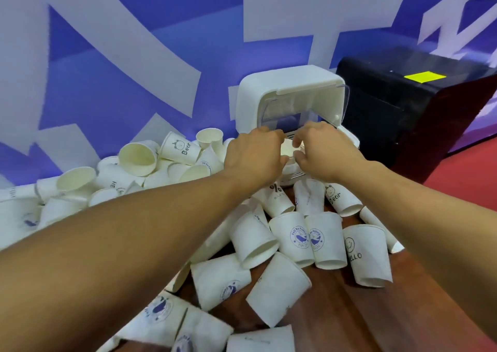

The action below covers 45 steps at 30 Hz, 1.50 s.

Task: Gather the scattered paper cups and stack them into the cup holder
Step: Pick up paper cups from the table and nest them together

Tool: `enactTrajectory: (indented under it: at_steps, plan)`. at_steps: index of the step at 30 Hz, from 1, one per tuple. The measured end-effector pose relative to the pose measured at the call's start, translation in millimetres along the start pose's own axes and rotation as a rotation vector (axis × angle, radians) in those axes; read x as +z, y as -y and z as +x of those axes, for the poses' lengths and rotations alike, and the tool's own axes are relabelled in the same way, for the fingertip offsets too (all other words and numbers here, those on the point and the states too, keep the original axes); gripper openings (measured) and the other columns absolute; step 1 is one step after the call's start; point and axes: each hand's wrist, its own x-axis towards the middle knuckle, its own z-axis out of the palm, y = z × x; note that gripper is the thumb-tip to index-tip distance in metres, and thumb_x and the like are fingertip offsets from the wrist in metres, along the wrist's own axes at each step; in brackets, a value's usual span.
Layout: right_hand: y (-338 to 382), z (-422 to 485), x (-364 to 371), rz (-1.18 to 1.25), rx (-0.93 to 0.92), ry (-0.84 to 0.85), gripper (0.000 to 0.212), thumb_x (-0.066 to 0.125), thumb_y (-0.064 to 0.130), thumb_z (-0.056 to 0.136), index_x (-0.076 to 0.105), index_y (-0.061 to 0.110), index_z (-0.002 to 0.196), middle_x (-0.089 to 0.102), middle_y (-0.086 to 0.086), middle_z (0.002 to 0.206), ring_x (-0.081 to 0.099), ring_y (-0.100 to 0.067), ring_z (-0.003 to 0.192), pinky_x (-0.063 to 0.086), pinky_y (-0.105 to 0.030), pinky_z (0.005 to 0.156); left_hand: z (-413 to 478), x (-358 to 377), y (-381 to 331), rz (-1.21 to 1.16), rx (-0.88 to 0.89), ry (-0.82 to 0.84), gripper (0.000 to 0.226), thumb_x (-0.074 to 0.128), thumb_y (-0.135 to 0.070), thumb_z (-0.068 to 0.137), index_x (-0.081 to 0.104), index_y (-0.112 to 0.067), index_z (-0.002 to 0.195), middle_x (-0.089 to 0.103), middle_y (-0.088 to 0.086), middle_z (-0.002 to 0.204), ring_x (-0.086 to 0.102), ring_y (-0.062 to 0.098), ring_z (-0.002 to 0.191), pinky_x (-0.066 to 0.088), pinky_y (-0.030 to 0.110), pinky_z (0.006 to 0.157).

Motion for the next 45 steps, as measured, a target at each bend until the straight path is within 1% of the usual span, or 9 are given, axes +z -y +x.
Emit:
enactTrajectory:
  at_steps: [4, 10, 14, 18, 20, 27, 32, 38, 45]
  plan:
    - [37.4, -17.6, -32.5, 0.060, -0.071, -0.010, 0.025, 0.061, 0.027, 0.088, 0.067, 0.015, 0.109, 0.067, -0.011, 0.106, 0.059, -0.031, 0.096, 0.051, -0.043, 0.085, -34.9, -46.8, 13.1, 0.041, -0.056, -0.010, 0.034, 0.060, -0.044, 0.090, 0.061, -0.027, 0.119, 0.063, 0.003, 0.116, 0.060, 0.031, 0.103, 0.037, 0.035, 0.070]
    - [106.4, -52.9, -71.6, 0.126, -0.212, -0.029, 0.028, 0.060, 0.024, 0.088, 0.067, 0.011, 0.111, 0.069, -0.010, 0.110, 0.063, -0.031, 0.102, 0.049, -0.039, 0.090, -106.9, -99.9, 40.6, 0.073, -0.127, 0.013, 0.036, 0.058, -0.048, 0.086, 0.061, -0.029, 0.116, 0.064, 0.001, 0.114, 0.059, 0.031, 0.106, 0.049, 0.041, 0.083]
    - [152.8, -79.9, -86.1, 0.160, -0.293, -0.014, 0.028, 0.060, 0.027, 0.088, 0.066, 0.013, 0.111, 0.069, -0.007, 0.107, 0.061, -0.031, 0.102, 0.049, -0.040, 0.090, -158.6, -128.2, 59.2, 0.076, -0.201, 0.031, 0.036, 0.059, -0.052, 0.086, 0.061, -0.031, 0.116, 0.065, -0.002, 0.111, 0.059, 0.026, 0.105, 0.047, 0.037, 0.078]
    - [188.9, -106.9, -89.2, 0.175, -0.351, 0.017, 0.028, 0.063, 0.032, 0.085, 0.067, 0.016, 0.108, 0.070, -0.004, 0.100, 0.062, -0.027, 0.097, 0.051, -0.042, 0.087, -212.9, -141.9, 77.2, 0.050, -0.277, 0.054, 0.033, 0.061, -0.052, 0.084, 0.063, -0.034, 0.112, 0.067, -0.005, 0.105, 0.061, 0.022, 0.099, 0.049, 0.034, 0.074]
    - [203.5, -121.3, -87.2, 0.190, -0.369, 0.041, 0.028, 0.063, 0.033, 0.085, 0.067, 0.017, 0.108, 0.070, -0.003, 0.099, 0.063, -0.025, 0.093, 0.052, -0.039, 0.084, -238.7, -145.0, 85.2, 0.029, -0.329, 0.081, 0.034, 0.062, -0.054, 0.083, 0.064, -0.035, 0.111, 0.068, -0.006, 0.105, 0.063, 0.020, 0.096, 0.053, 0.035, 0.077]
    - [246.4, -174.8, -58.1, 0.270, -0.464, 0.170, 0.029, 0.066, 0.037, 0.081, 0.066, 0.019, 0.103, 0.068, 0.003, 0.095, 0.061, -0.020, 0.090, 0.053, -0.038, 0.079, -324.5, -143.7, 99.3, -0.054, -0.551, 0.110, 0.033, 0.062, -0.048, 0.084, 0.064, -0.035, 0.114, 0.067, -0.008, 0.115, 0.059, 0.021, 0.110, 0.051, 0.041, 0.088]
    - [277.3, -203.4, -37.9, 0.287, -0.532, 0.248, 0.046, 0.068, 0.040, 0.079, 0.060, 0.021, 0.120, 0.066, 0.003, 0.111, 0.060, -0.020, 0.103, 0.051, -0.036, 0.081, -376.0, -133.8, 96.5, -0.128, -0.677, -0.054, 0.028, 0.064, -0.041, 0.085, 0.066, -0.030, 0.111, 0.060, -0.005, 0.119, 0.058, 0.021, 0.107, 0.045, 0.032, 0.077]
    - [306.5, -218.5, -18.3, 0.184, -0.616, 0.263, 0.054, 0.067, 0.032, 0.081, 0.050, 0.021, 0.131, 0.054, -0.007, 0.122, 0.053, -0.028, 0.110, 0.049, -0.042, 0.086, -418.4, -118.8, 99.8, -0.155, -0.957, -0.103, 0.040, 0.063, -0.040, 0.085, 0.060, -0.026, 0.123, 0.047, 0.004, 0.125, 0.053, 0.029, 0.113, 0.047, 0.040, 0.086]
    - [313.4, -223.1, 0.3, 0.103, -0.595, 0.245, 0.063, 0.067, 0.029, 0.081, 0.041, 0.024, 0.138, 0.047, -0.006, 0.132, 0.051, -0.029, 0.114, 0.050, -0.039, 0.081, -431.4, -109.7, 105.2, -0.259, -1.069, -0.006, 0.041, 0.060, -0.042, 0.086, 0.055, -0.029, 0.124, 0.066, 0.002, 0.113, 0.058, 0.029, 0.108, 0.045, 0.037, 0.082]
